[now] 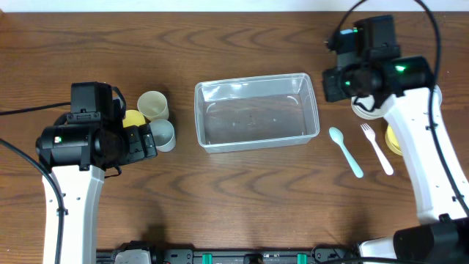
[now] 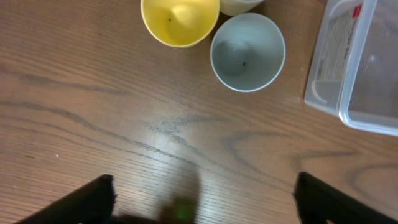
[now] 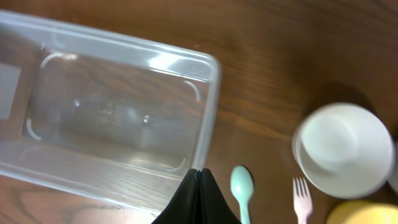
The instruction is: Pack container
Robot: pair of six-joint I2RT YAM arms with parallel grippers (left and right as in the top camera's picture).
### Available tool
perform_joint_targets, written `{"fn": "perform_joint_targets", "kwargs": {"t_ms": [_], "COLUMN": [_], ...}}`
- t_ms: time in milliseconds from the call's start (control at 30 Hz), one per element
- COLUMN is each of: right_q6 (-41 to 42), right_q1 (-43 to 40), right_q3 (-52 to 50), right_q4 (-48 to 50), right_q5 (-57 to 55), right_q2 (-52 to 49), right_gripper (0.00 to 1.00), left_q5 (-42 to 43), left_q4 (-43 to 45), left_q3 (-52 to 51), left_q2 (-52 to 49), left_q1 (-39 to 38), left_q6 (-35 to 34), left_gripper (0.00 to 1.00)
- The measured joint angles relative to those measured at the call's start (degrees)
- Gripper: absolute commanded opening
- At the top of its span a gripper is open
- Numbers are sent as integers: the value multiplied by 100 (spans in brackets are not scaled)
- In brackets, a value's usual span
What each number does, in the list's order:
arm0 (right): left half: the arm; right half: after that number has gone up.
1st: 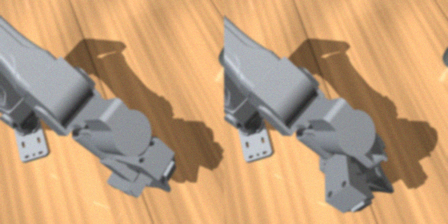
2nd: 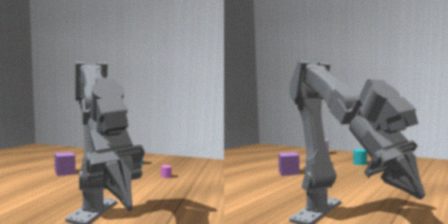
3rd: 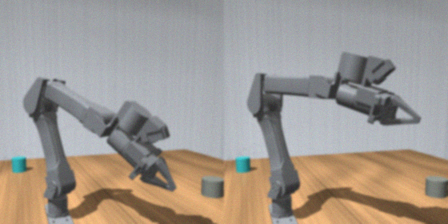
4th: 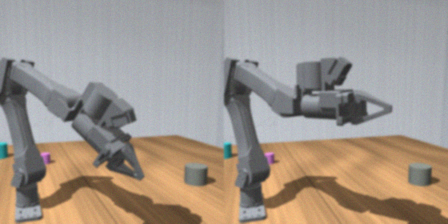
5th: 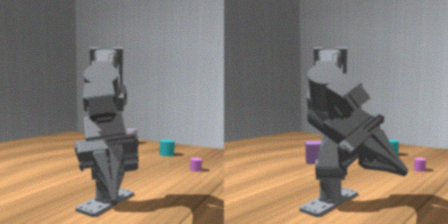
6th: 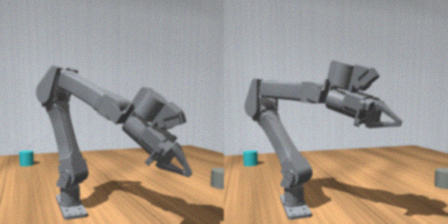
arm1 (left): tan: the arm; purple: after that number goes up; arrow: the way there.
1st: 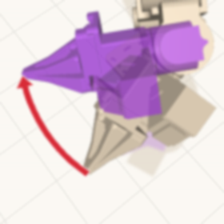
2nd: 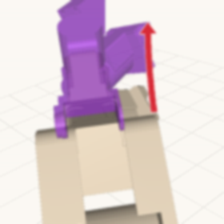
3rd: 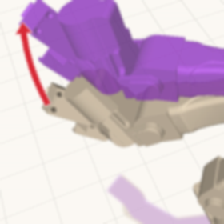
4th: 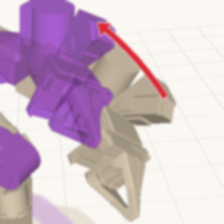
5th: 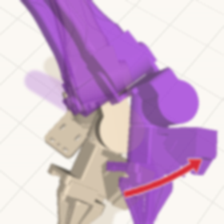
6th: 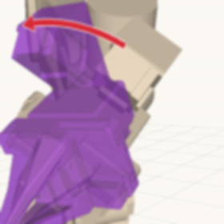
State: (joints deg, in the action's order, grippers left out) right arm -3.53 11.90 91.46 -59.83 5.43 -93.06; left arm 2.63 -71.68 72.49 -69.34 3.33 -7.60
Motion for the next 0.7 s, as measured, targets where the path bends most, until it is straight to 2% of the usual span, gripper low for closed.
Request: {"fn": "perform_joint_targets", "kwargs": {"t_ms": [67, 100, 300, 700], "right_q6": [-48, -50, 4, 295], "right_q1": [234, 308, 671, 693], "right_q3": [0, 2, 46, 46], "right_q4": [-2, -13, -420, -1482], "right_q5": [-46, -52, -114, -186], "right_q2": [-111, -153, -835, -2052], "right_gripper": [1, 1, 1, 1], "left_q5": [-4, -4, -2, -2], "left_q4": [-7, -13, -79, -142], "left_q3": [0, 0, 0, 0], "left_q2": [0, 0, 0, 0], "left_q1": [0, 0, 0, 0], "left_q6": [-37, -35, -17, -17], "left_gripper": [68, 66, 66, 66]}}
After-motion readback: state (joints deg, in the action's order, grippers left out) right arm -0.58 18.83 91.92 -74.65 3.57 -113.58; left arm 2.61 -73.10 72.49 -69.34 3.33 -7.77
